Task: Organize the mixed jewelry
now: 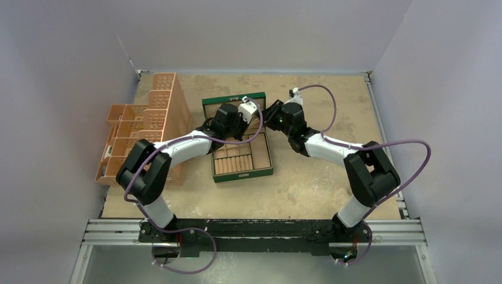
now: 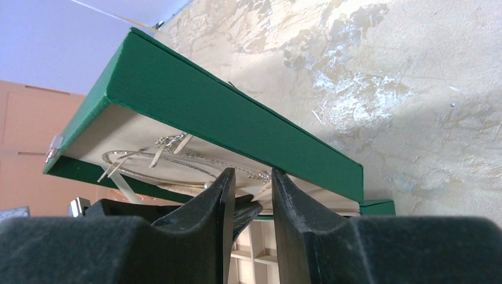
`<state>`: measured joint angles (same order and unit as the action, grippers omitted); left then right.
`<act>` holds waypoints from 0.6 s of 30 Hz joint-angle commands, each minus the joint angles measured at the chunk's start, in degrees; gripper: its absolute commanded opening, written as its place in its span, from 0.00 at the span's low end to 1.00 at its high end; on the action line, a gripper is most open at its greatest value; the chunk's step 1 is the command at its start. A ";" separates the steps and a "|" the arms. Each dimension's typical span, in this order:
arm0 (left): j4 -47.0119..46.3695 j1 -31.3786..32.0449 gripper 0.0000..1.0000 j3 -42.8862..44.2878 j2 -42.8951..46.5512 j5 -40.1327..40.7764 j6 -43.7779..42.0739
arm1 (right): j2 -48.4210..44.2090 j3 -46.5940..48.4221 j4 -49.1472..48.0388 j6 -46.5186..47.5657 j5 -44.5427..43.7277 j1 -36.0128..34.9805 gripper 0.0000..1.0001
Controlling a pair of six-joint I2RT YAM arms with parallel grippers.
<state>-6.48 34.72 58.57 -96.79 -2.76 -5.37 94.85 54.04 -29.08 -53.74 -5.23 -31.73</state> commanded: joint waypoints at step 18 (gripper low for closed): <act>-3.47 0.03 0.00 0.09 6.02 -1.04 1.24 | 2.82 1.81 2.85 0.76 -1.58 -0.71 0.33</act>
<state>-6.79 34.59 58.02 -95.44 -2.98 -5.17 98.06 54.15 -25.93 -52.01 -4.84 -32.40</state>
